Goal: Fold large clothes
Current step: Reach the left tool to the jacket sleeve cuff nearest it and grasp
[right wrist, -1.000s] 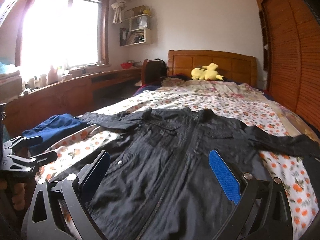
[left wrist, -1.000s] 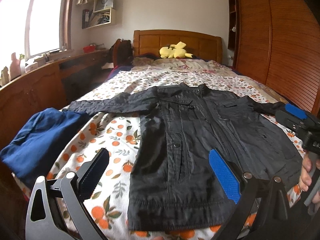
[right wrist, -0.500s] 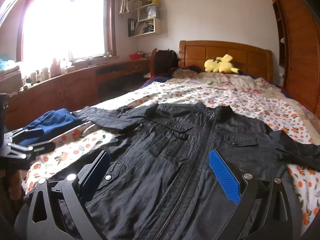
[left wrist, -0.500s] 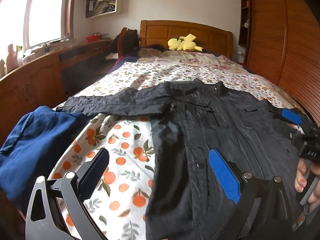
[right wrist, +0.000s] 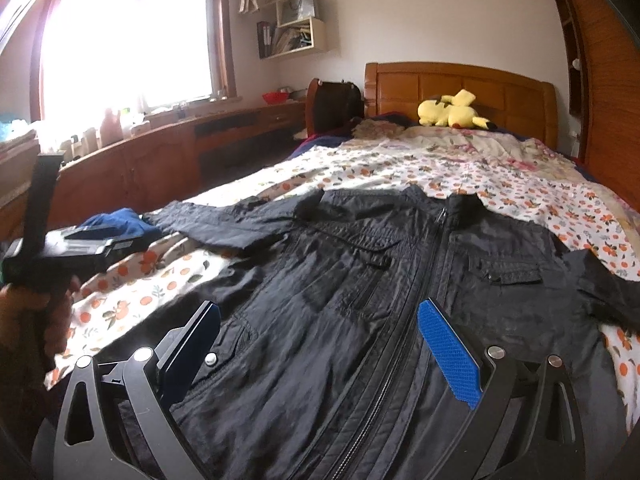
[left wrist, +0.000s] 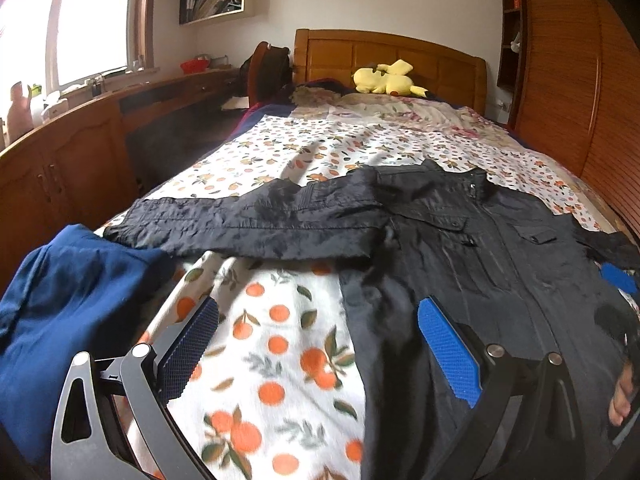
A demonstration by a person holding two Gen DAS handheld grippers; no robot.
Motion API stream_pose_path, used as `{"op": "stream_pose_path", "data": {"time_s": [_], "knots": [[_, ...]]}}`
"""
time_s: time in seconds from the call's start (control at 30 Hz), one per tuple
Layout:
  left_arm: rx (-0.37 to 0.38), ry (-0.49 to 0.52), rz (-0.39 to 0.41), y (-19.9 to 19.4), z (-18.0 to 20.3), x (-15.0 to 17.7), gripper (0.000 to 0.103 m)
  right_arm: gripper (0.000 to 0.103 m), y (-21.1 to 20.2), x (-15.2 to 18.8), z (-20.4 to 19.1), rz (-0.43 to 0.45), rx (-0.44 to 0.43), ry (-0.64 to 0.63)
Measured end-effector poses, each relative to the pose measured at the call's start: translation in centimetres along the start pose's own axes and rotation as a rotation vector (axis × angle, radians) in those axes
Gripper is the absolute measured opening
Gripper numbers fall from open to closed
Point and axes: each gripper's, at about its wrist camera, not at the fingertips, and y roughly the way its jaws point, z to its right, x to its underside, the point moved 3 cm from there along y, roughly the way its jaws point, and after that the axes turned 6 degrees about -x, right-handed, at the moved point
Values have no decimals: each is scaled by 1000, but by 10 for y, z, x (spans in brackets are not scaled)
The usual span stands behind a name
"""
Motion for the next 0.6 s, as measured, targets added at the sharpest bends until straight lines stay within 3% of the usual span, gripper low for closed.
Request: {"op": "stream_pose_path", "data": {"time_s": [0.23, 0.6], "knots": [[43, -33, -44, 44, -11, -16, 93, 96, 9, 9, 0, -27, 3, 0], [-28, -126, -176, 129, -48, -27, 79, 96, 17, 13, 1, -47, 4, 0]]}}
